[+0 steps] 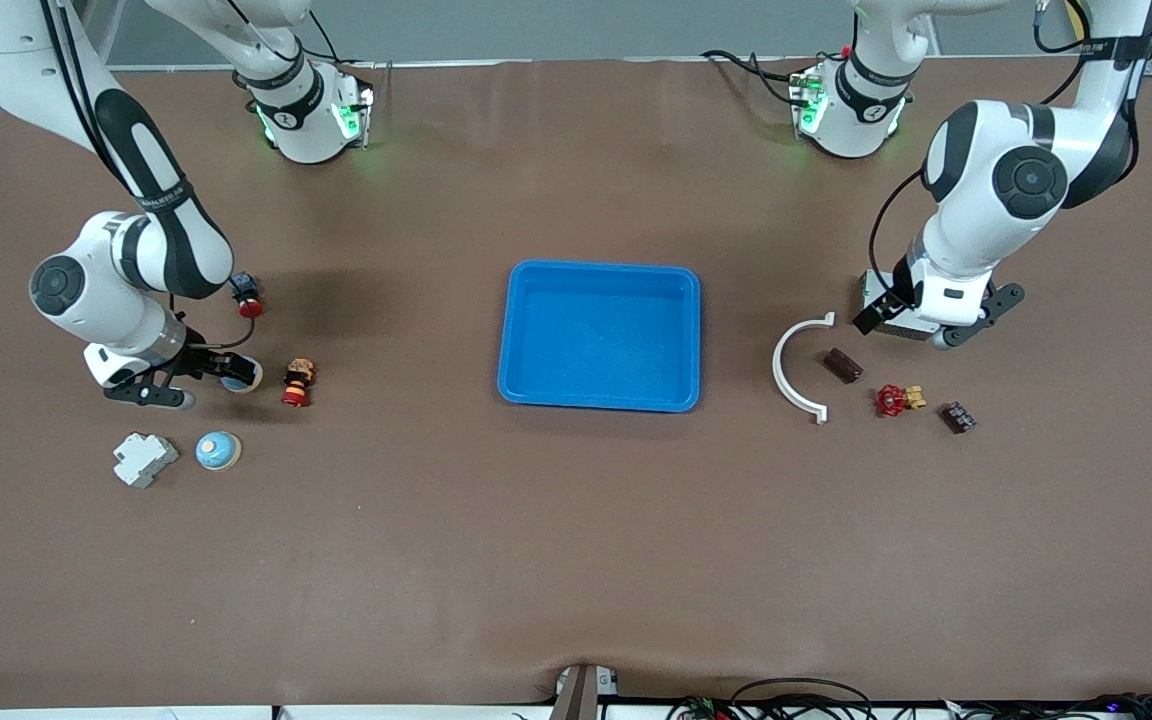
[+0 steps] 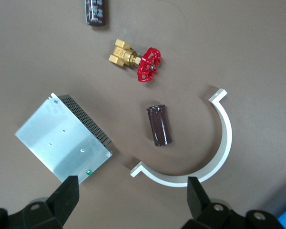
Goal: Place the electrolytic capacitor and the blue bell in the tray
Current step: 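Grasp the blue bell with the right gripper while the left gripper grasps the capacitor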
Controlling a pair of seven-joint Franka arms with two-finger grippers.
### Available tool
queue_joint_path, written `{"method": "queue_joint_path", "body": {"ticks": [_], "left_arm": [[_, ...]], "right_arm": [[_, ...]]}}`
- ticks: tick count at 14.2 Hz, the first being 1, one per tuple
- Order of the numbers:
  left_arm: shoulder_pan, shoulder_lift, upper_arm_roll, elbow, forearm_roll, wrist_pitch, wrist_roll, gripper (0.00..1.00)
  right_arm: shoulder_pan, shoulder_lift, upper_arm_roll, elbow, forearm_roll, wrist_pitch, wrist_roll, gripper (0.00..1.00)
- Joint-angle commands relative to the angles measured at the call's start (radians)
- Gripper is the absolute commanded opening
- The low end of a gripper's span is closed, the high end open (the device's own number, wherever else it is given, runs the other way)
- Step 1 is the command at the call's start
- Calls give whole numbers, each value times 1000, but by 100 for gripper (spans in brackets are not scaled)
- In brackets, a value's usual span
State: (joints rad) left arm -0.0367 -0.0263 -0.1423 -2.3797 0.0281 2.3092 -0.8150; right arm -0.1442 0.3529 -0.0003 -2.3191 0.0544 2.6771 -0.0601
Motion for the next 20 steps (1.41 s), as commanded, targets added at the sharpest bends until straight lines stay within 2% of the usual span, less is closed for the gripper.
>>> {"method": "queue_joint_path", "body": {"ticks": [1, 4, 8, 9, 10, 11, 12, 13, 17, 20], "left_arm": [[-2, 57, -11, -4, -19, 68, -61, 100], [-2, 120, -14, 1, -19, 130, -105, 100], [9, 210, -14, 5, -19, 231, -125, 85], [9, 233, -13, 7, -19, 254, -125, 81], [9, 252, -13, 7, -20, 277, -125, 78], [11, 267, -13, 8, -19, 298, -125, 75], [11, 282, -11, 8, -20, 314, -125, 74], [11, 295, -10, 10, -20, 332, -125, 71], [11, 338, -3, 10, -17, 377, -125, 64], [11, 376, 0, 11, -16, 429, -124, 57]], "right_arm": [[-18, 24, 11, -19, 15, 47, -17, 100], [-17, 41, 11, -19, 15, 67, -11, 100], [-11, 41, 14, -19, 15, 66, -1, 100], [-9, 41, 14, -19, 15, 63, 6, 95], [-8, 40, 17, -17, 15, 58, 17, 63], [-5, 40, 19, -17, 15, 55, 40, 35], [2, 38, 19, -17, 15, 52, 61, 15], [12, 34, 19, -17, 15, 49, 84, 0], [89, -31, 20, 0, 15, -60, 201, 0], [124, -101, 22, 30, 15, -205, 261, 0]]}}
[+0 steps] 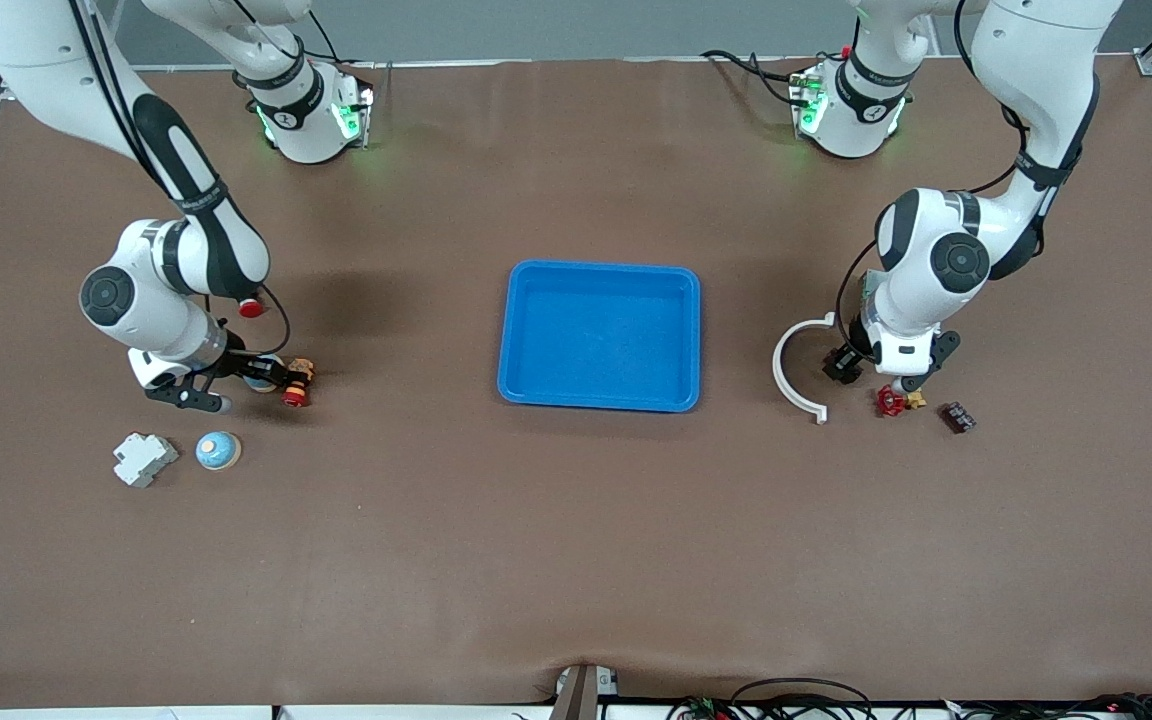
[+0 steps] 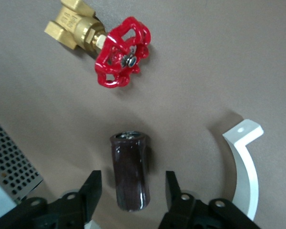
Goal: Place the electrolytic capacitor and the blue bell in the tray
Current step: 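Carry the bell with the right gripper while the left gripper carries the capacitor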
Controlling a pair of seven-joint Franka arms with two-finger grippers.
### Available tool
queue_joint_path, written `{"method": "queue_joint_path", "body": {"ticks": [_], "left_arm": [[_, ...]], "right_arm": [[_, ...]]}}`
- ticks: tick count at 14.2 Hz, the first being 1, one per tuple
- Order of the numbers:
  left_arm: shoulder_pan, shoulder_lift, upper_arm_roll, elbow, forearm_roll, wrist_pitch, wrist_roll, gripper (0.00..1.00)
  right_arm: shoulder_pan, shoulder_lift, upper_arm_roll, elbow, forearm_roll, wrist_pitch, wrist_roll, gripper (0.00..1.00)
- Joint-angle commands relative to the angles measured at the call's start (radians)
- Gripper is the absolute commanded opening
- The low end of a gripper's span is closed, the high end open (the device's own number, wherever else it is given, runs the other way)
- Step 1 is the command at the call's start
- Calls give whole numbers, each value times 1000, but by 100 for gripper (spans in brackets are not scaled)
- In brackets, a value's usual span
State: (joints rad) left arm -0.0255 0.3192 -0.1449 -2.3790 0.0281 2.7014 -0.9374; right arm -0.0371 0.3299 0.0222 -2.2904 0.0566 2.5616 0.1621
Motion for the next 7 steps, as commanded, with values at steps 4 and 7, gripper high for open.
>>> {"method": "queue_joint_path", "body": {"ticks": [4, 7], "left_arm": [[9, 35, 1, 23, -16, 44, -1, 14], [12, 3, 1, 24, -14, 34, -1, 0]], "right_arm": [[100, -182, -1, 45, 14, -271, 186, 0], [222, -268, -1, 45, 12, -348, 386, 0]]}}
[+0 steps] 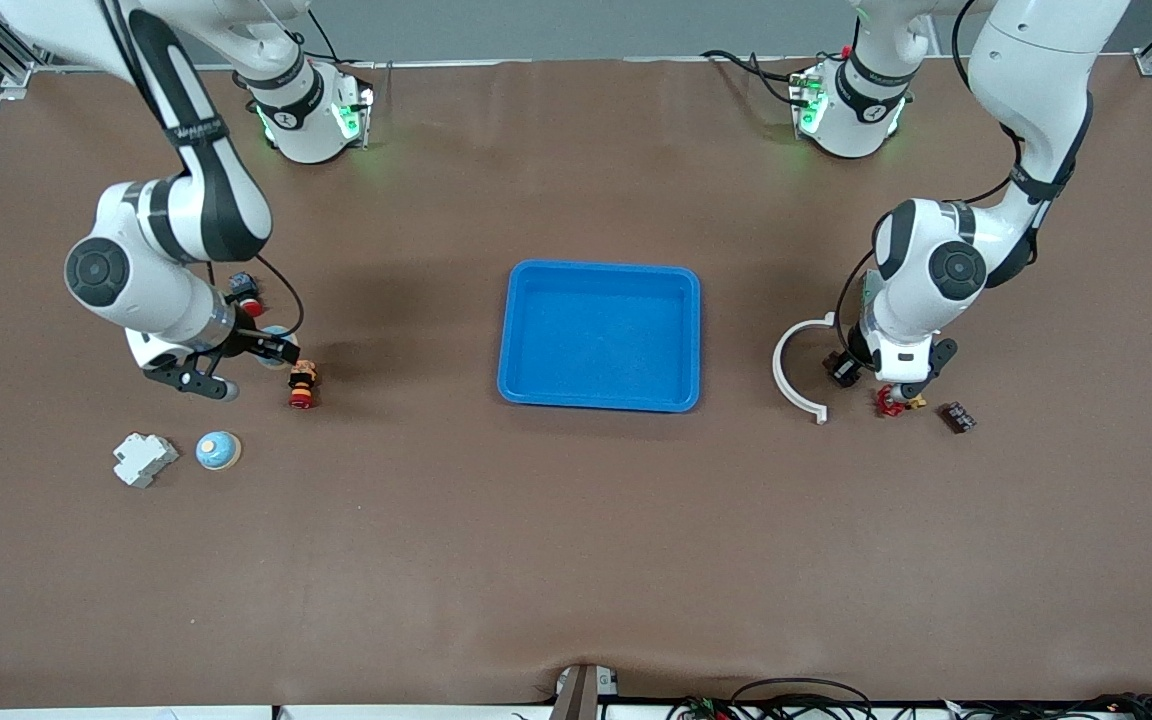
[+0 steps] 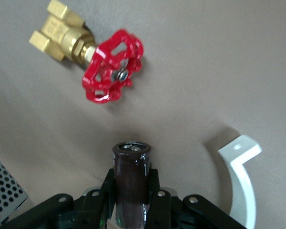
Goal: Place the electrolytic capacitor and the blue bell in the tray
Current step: 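Carry the bell with the right gripper while the left gripper carries the capacitor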
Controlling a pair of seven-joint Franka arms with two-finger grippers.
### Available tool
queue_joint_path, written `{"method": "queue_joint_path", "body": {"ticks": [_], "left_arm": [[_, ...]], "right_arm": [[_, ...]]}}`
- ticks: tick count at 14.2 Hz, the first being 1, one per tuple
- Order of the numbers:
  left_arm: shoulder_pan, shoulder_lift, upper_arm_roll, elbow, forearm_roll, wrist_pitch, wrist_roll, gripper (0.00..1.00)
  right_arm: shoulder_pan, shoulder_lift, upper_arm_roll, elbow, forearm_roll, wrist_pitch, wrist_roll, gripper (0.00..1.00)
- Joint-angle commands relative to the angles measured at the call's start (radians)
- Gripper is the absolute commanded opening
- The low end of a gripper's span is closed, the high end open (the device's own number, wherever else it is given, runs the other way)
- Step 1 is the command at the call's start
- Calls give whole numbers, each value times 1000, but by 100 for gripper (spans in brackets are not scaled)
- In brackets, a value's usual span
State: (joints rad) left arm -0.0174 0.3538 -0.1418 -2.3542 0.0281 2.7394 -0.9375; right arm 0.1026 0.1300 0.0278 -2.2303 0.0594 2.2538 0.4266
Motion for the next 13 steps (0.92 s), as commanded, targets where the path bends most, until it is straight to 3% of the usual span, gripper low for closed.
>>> {"method": "queue_joint_path", "body": {"ticks": [1, 6, 11, 13], "left_arm": [[4, -47, -2, 0, -14, -18, -1, 0], [2, -128, -9, 35, -13, -167, -1, 0], [-6, -182, -16, 67, -11, -286, -21, 0], [-6, -197, -51, 81, -11, -319, -61, 0]], "right_arm": [[133, -85, -6, -15, 10, -42, 198, 0], [354, -76, -6, 58, 10, -36, 542, 0], [486, 15, -8, 147, 10, -7, 769, 0], [523, 72, -8, 182, 10, 39, 848, 0]]}}
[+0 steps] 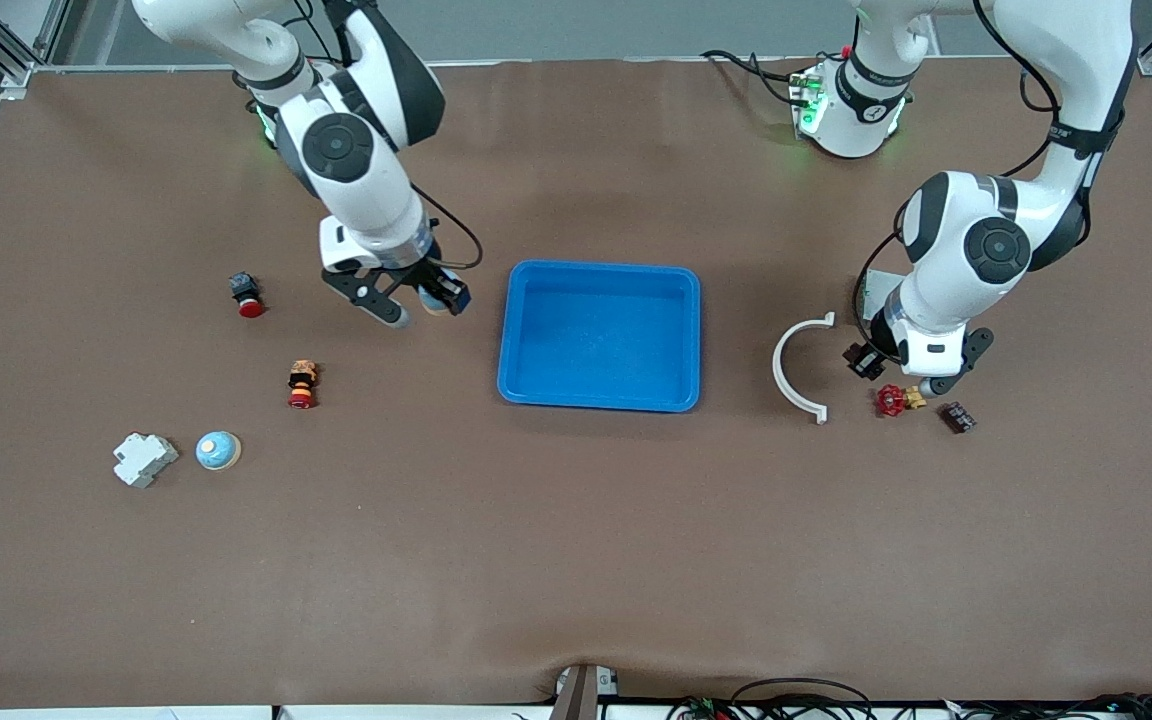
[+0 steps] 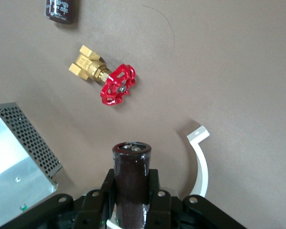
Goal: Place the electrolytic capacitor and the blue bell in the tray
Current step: 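Carry the bell with the right gripper while the left gripper carries the capacitor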
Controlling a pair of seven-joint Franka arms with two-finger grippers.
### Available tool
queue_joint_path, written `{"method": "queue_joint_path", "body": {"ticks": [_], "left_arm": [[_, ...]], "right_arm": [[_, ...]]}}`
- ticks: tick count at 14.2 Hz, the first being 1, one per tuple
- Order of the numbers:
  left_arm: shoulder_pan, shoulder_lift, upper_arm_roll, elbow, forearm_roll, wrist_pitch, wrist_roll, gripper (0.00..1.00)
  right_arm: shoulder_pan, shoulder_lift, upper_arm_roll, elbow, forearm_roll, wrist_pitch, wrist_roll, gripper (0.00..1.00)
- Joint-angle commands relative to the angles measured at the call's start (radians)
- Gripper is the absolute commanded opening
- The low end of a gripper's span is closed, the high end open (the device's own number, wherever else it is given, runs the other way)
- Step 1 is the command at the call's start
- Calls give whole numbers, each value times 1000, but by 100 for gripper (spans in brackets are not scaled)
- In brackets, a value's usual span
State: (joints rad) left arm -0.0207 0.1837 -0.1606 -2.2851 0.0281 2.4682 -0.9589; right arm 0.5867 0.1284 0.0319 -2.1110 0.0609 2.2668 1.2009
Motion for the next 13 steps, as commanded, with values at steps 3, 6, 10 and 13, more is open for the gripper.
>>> {"method": "queue_joint_path", "body": {"ticks": [3, 6, 10, 13], "left_arm": [[-2, -27, -75, 33, -11, -81, -101, 0], [-4, -27, -115, 47, -10, -92, -168, 0], [-5, -18, -169, 62, -10, -98, -256, 0], [-16, -3, -209, 75, -8, -97, -332, 0]], "right_arm": [[87, 204, -13, 139, 7, 88, 181, 0], [137, 334, -13, 250, -4, 88, 249, 0], [185, 410, -17, 301, -10, 97, 307, 0], [216, 431, -18, 299, -12, 118, 358, 0]]}}
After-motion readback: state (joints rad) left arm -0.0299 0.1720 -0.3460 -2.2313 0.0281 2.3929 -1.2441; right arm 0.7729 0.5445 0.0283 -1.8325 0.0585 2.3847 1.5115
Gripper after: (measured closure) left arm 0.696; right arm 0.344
